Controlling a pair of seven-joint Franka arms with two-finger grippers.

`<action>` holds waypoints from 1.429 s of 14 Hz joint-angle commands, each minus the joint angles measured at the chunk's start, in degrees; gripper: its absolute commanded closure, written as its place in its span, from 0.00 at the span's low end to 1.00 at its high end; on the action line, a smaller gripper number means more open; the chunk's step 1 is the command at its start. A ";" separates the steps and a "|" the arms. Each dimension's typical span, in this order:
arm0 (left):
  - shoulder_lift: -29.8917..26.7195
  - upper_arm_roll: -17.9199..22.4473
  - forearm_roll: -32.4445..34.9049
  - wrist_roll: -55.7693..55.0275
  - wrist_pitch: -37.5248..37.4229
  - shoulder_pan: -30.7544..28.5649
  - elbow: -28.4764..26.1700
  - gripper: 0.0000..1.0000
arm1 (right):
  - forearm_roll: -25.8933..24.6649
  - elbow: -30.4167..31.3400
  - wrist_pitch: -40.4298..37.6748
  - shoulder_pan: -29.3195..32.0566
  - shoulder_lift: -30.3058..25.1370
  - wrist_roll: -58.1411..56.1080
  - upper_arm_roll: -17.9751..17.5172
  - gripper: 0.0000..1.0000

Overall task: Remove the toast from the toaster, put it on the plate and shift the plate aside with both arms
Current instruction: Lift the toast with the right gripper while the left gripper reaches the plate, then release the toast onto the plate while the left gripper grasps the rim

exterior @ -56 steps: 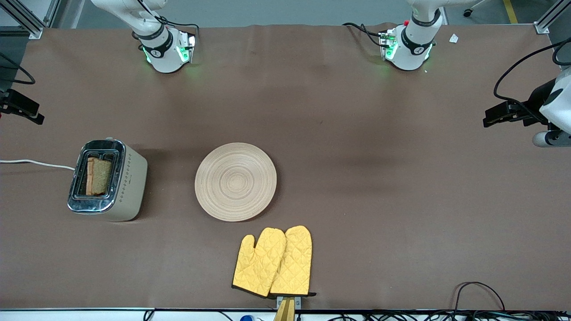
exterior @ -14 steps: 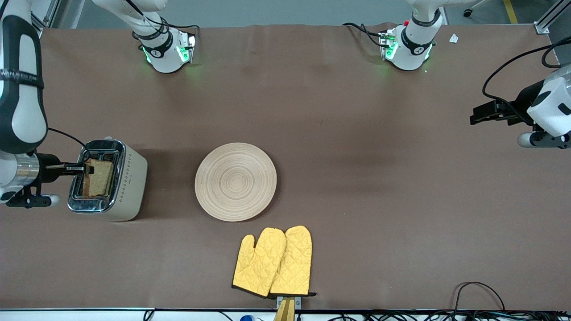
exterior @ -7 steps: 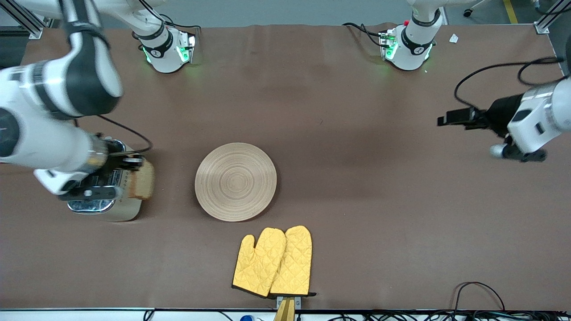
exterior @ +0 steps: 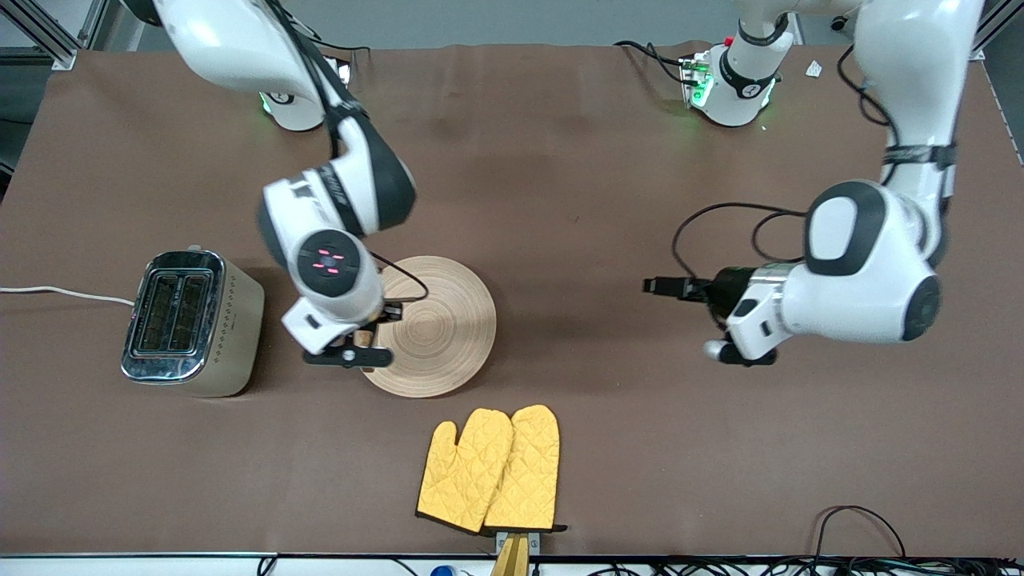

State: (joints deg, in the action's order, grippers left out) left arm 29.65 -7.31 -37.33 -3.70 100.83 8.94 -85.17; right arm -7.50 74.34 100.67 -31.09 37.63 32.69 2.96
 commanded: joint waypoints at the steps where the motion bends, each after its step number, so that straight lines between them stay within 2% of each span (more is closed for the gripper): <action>1: 4.25 0.10 -6.85 0.97 8.64 2.39 0.44 0.00 | -2.35 -0.60 3.55 -2.57 3.58 7.98 0.46 0.96; 2: 5.23 0.10 -10.10 1.24 11.90 3.71 0.44 0.00 | -1.82 -0.51 5.74 -2.92 3.94 11.05 0.46 0.85; 3: 6.02 0.10 -13.87 1.50 14.54 3.98 0.53 0.00 | -0.42 -0.16 7.33 -3.71 4.29 14.13 0.38 0.68; 4: 7.16 -0.16 -19.13 3.85 17.27 4.07 0.53 0.00 | 1.42 -0.16 8.65 -3.72 4.21 15.99 0.46 0.25; 5: 7.69 -1.03 -25.62 7.88 19.38 4.07 0.44 0.00 | 2.92 -0.33 9.54 -3.37 3.86 16.09 0.46 0.00; 7: 9.71 -1.57 -33.57 14.05 21.51 5.55 -0.35 0.00 | 5.73 -0.77 9.28 -2.32 2.55 15.13 0.55 0.00; 13: 15.42 -1.57 -34.91 17.59 35.90 16.18 -0.18 0.00 | 10.48 -0.34 7.45 4.80 -7.64 6.80 0.55 0.00; 16: 18.59 -1.57 -35.78 19.08 39.43 19.27 -0.17 0.00 | 10.67 -0.25 5.68 10.67 -10.63 -3.73 0.55 0.00; 20: 21.06 -1.48 -45.69 26.01 40.32 22.08 -0.26 0.00 | 10.67 -0.07 2.43 20.34 -14.24 -20.18 0.46 0.00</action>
State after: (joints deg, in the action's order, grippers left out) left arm 50.10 -8.93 -78.31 19.15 140.11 29.53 -85.84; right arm 2.09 71.72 104.31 -15.16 26.76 18.87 4.53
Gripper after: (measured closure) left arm 0.000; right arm 0.000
